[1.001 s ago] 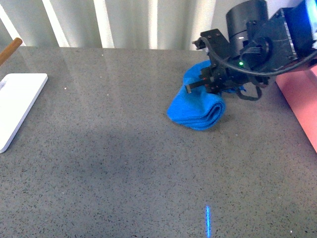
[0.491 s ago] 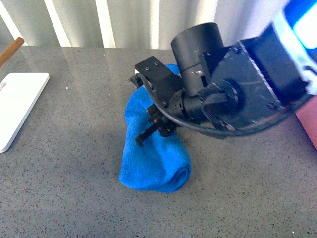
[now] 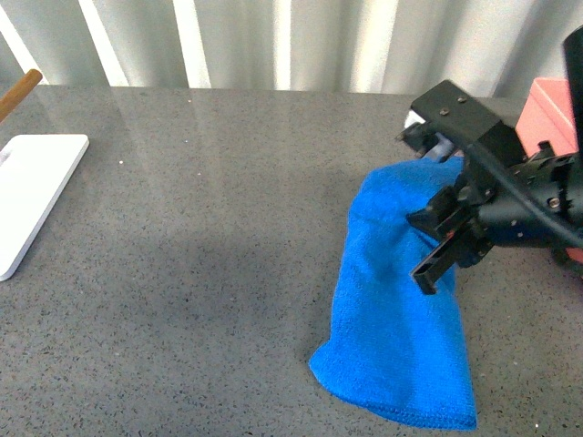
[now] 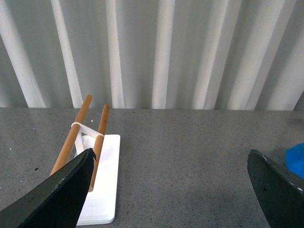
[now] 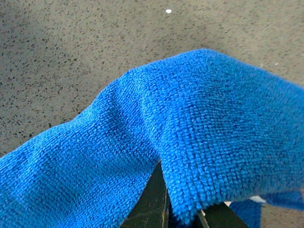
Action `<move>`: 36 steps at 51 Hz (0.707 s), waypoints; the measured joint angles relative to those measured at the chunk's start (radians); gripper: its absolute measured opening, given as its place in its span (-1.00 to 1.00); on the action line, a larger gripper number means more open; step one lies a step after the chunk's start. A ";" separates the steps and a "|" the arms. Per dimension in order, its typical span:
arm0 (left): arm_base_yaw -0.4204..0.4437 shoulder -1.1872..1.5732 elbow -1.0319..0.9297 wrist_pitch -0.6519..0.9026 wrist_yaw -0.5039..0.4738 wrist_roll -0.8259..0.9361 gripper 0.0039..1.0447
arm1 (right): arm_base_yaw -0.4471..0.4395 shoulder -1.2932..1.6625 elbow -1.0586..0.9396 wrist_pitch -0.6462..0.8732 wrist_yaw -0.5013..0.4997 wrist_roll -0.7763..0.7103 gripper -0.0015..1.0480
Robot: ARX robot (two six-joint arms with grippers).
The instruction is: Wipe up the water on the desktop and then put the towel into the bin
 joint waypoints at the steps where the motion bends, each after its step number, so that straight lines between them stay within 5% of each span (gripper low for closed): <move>1: 0.000 0.000 0.000 0.000 0.000 0.000 0.87 | -0.021 -0.018 -0.002 -0.009 -0.008 -0.011 -0.94; 17: 0.000 0.000 0.000 0.000 0.000 0.000 0.87 | -0.209 -0.037 0.000 -0.039 0.000 -0.124 -0.94; 36: 0.000 0.000 0.000 0.000 0.000 0.000 0.87 | -0.198 -0.026 0.138 -0.085 0.062 -0.106 -0.94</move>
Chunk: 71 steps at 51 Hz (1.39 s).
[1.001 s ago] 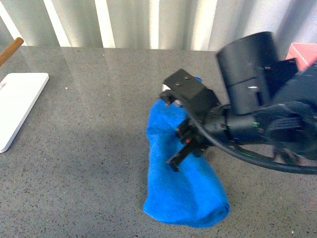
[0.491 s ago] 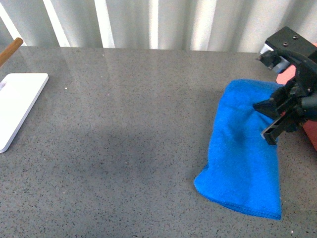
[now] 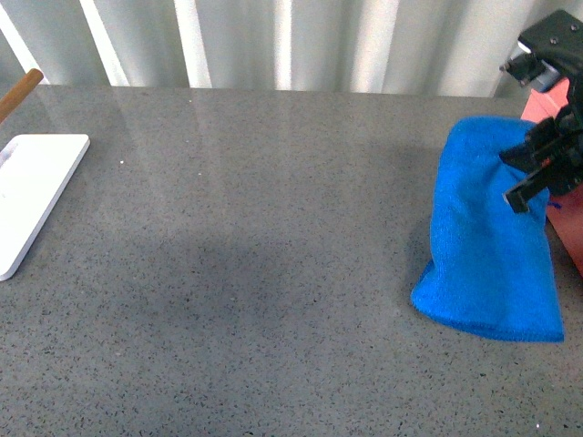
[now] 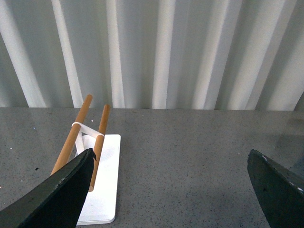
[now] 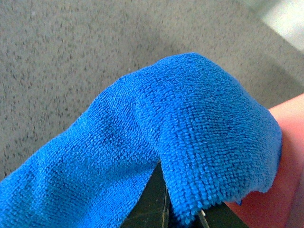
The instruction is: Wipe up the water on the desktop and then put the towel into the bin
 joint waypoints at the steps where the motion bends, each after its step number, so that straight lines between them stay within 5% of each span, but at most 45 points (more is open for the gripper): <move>1: 0.000 0.000 0.000 0.000 0.000 0.000 0.87 | 0.004 -0.003 0.013 -0.008 0.003 0.004 -0.94; 22: 0.000 0.000 0.000 0.000 0.000 0.000 0.87 | 0.005 -0.200 0.280 -0.229 0.021 0.041 -0.94; 39: 0.000 0.000 0.000 0.000 0.000 0.000 0.87 | -0.350 -0.180 0.552 -0.562 -0.013 0.069 -0.94; 49: 0.000 0.000 0.000 0.000 0.000 0.000 0.87 | -0.472 -0.084 0.610 -0.628 -0.017 0.100 -0.94; 71: 0.000 0.000 0.000 0.000 0.000 0.000 0.87 | -0.446 -0.005 0.476 -0.580 -0.064 0.155 -0.94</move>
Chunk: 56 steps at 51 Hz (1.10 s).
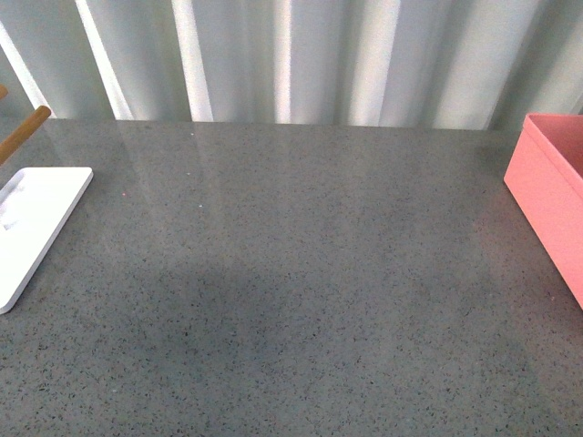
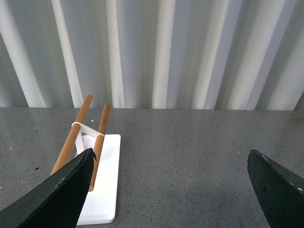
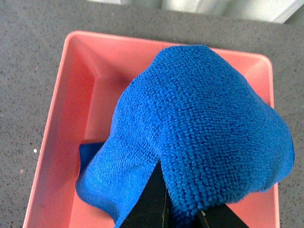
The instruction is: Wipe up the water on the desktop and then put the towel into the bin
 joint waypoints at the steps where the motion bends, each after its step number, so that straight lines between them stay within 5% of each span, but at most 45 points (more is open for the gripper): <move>1: 0.000 0.000 0.000 0.000 0.000 0.000 0.87 | 0.000 0.002 -0.014 0.004 0.004 0.000 -0.94; 12: 0.000 0.000 0.000 0.000 0.000 0.000 0.87 | -0.019 0.042 -0.126 0.047 0.043 -0.015 -0.90; 37: 0.000 0.000 0.000 0.000 0.000 0.000 0.87 | -0.030 0.062 -0.144 0.036 0.055 -0.007 0.84; 56: 0.000 0.000 0.000 0.000 0.000 0.000 0.87 | 0.011 -0.082 -0.106 0.085 -0.025 0.026 0.86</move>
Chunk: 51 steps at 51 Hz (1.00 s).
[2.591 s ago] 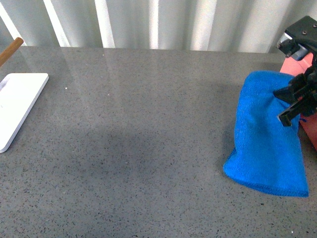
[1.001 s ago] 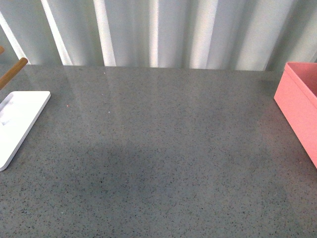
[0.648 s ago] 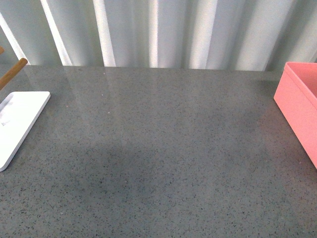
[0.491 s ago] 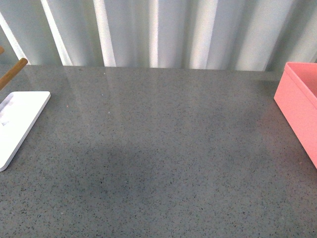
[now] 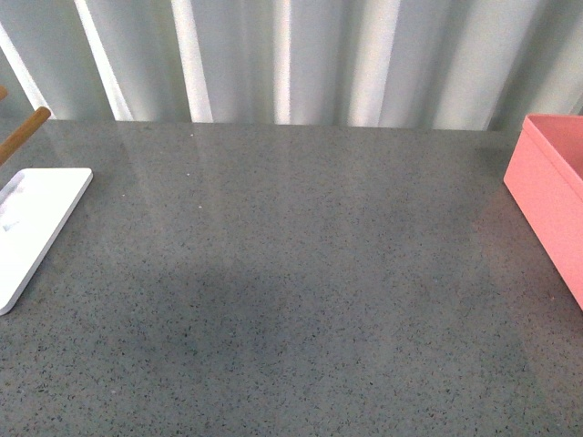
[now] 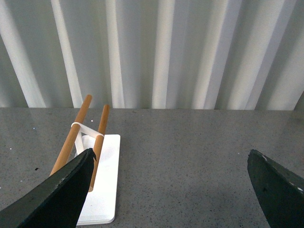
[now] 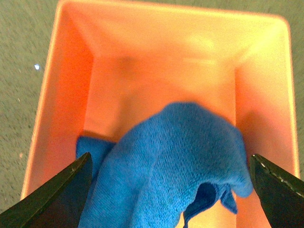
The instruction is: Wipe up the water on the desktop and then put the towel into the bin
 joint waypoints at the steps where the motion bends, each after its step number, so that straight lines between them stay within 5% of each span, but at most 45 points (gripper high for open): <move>1: 0.000 0.000 0.000 0.000 0.000 0.000 0.87 | 0.004 -0.018 0.000 0.013 -0.015 0.008 0.86; 19: 0.000 0.000 0.000 0.000 0.000 0.000 0.87 | 0.161 -0.558 -0.396 0.305 -0.213 0.080 0.86; 39: 0.000 0.000 0.000 0.000 0.000 0.000 0.87 | 0.252 -0.846 -0.787 0.411 -0.197 0.172 0.86; 46: 0.000 0.000 0.000 0.000 0.000 0.000 0.87 | 0.296 -0.920 -0.930 0.705 0.130 0.280 0.51; 51: 0.000 0.000 0.000 0.000 0.000 0.000 0.87 | 0.338 -0.971 -0.988 0.768 0.272 0.316 0.24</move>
